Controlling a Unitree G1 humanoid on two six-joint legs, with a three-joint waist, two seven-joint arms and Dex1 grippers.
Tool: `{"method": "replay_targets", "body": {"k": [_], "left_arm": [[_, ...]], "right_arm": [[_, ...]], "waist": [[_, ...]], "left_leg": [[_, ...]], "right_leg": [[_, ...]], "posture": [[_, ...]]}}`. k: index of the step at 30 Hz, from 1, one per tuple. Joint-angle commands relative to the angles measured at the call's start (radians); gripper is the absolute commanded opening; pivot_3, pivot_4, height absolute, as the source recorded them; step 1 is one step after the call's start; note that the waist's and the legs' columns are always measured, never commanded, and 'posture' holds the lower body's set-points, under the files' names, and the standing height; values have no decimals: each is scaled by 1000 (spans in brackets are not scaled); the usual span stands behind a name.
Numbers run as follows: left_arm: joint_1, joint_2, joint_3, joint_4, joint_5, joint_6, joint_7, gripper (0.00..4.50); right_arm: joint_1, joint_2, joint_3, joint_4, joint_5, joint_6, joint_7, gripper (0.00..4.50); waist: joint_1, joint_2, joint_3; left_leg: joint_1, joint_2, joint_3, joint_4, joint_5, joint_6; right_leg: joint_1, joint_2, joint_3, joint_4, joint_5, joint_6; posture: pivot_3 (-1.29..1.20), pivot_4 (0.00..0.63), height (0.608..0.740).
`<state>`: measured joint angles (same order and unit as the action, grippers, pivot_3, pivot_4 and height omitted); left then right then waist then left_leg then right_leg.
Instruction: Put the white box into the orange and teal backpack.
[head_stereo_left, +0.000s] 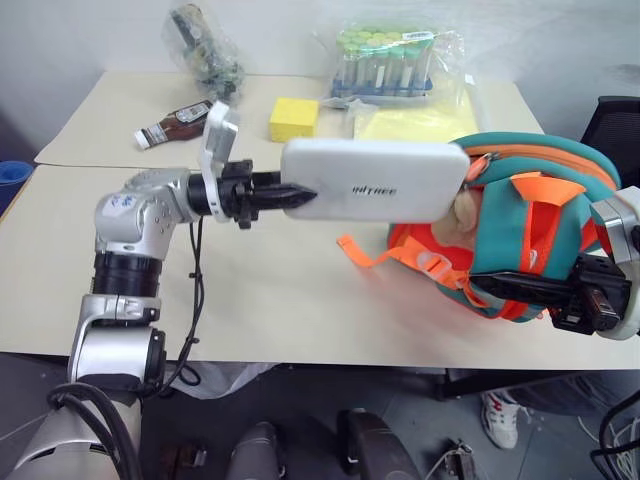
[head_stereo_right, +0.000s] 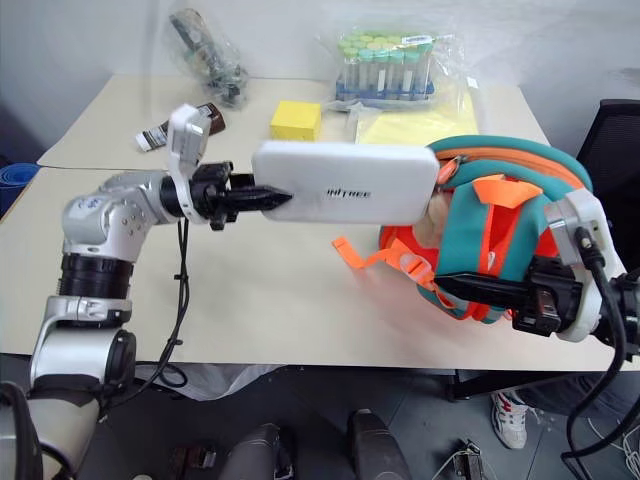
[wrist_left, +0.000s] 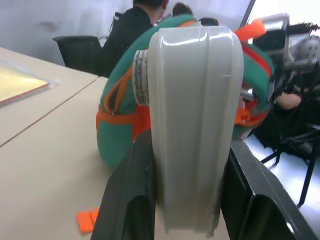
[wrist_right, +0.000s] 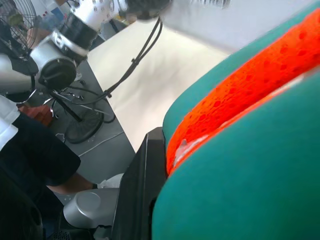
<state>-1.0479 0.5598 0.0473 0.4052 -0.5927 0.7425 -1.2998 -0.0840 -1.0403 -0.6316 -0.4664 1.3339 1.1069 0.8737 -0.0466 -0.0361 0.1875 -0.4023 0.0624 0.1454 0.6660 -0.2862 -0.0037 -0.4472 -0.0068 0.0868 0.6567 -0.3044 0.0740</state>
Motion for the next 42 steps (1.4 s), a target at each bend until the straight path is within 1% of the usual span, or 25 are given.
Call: {"method": "replay_targets", "body": {"k": [1, 4, 8, 11, 15, 19, 21, 24, 26, 29, 34, 37, 42], "left_arm": [[-51, 83, 95, 20, -108, 111, -97, 1235], [-93, 89, 138, 96, -109, 112, -55, 1235], [-100, 75, 106, 111, -59, 52, -70, 1235], [-83, 48, 61, 91, -16, -15, -78, 1235], [-75, 3, 25, 102, 30, -102, -78, 1235], [-85, -24, 21, 109, 43, -129, -74, 1235], [-105, -31, 46, 125, 24, -114, -65, 1235], [-150, -19, 92, 170, -14, -65, -65, 1235], [-160, -16, 94, 187, -5, -69, -72, 1235], [-143, -26, 58, 178, 39, -116, -93, 1235], [-117, -39, 17, 139, 52, -123, -130, 1235], [-71, -32, -53, 111, 126, -222, -156, 1235], [-64, -55, -94, 134, 207, -363, -134, 1235]], "right_arm": [[37, 0, -68, -26, 25, -22, 28, 44], [59, -7, -87, -30, 31, -29, 32, 44], [64, -28, -127, -31, 82, -20, 58, 44], [48, -53, -138, -22, 145, -8, 53, 44], [59, -79, -146, -38, 183, -2, 76, 44], [72, -93, -171, -50, 231, 13, 97, 44], [80, -97, -181, -53, 242, 19, 102, 44], [96, -100, -190, -62, 221, 15, 109, 44], [98, -101, -189, -59, 215, 11, 111, 44], [94, -101, -184, -56, 203, 5, 113, 44], [81, -94, -155, -34, 156, -17, 102, 44], [77, -82, -124, -16, 108, -37, 97, 44], [93, -81, -135, -29, 114, -35, 124, 44]], "waist": [[-11, 0, 0], [-9, 0, 0], [-2, 0, 0], [3, 0, 0], [11, 0, 0], [12, 0, 0], [13, 0, 0], [13, 0, 0], [12, 0, 0], [14, 0, 0], [15, 0, 0], [13, 0, 0], [17, 0, 0]], "left_leg": [[0, 1, 0, 0, -1, 0], [0, 2, 0, 0, -1, -1], [1, -1, -1, 3, 0, 1], [1, -2, -1, 3, 0, 1], [0, -1, -1, 3, 0, 2], [0, -1, -1, 2, 0, 1], [0, -1, -1, 3, 0, 1], [0, -1, -2, 4, 0, 1], [0, -1, -2, 4, 0, 2], [0, -1, -2, 4, 0, 2], [0, -1, -1, 5, 0, 2], [0, -1, -1, 5, 0, 2], [0, -1, -1, 7, 0, 2]], "right_leg": [[0, 1, 0, 0, 0, 0], [-1, 1, -1, 0, -1, 0], [1, -1, -1, 3, 0, 1], [2, -1, -1, 2, 0, 2], [2, -1, -1, 1, 0, 2], [1, 0, -1, 1, 0, 2], [1, 0, -1, 1, 0, 2], [1, 0, -1, 2, 0, 2], [1, 0, -1, 2, 0, 2], [1, 0, -1, 2, 0, 2], [1, 0, -1, 2, 0, 2], [1, 0, -1, 2, 0, 2], [1, 0, -1, 3, 0, 2]], "posture": [[0, 150, 740], [0, 150, 740], [0, 150, 740], [0, 150, 740], [0, 150, 740], [0, 150, 740], [0, 150, 740], [0, 150, 740], [0, 150, 740], [0, 150, 740], [0, 150, 740], [0, 150, 740], [0, 150, 740]]}}
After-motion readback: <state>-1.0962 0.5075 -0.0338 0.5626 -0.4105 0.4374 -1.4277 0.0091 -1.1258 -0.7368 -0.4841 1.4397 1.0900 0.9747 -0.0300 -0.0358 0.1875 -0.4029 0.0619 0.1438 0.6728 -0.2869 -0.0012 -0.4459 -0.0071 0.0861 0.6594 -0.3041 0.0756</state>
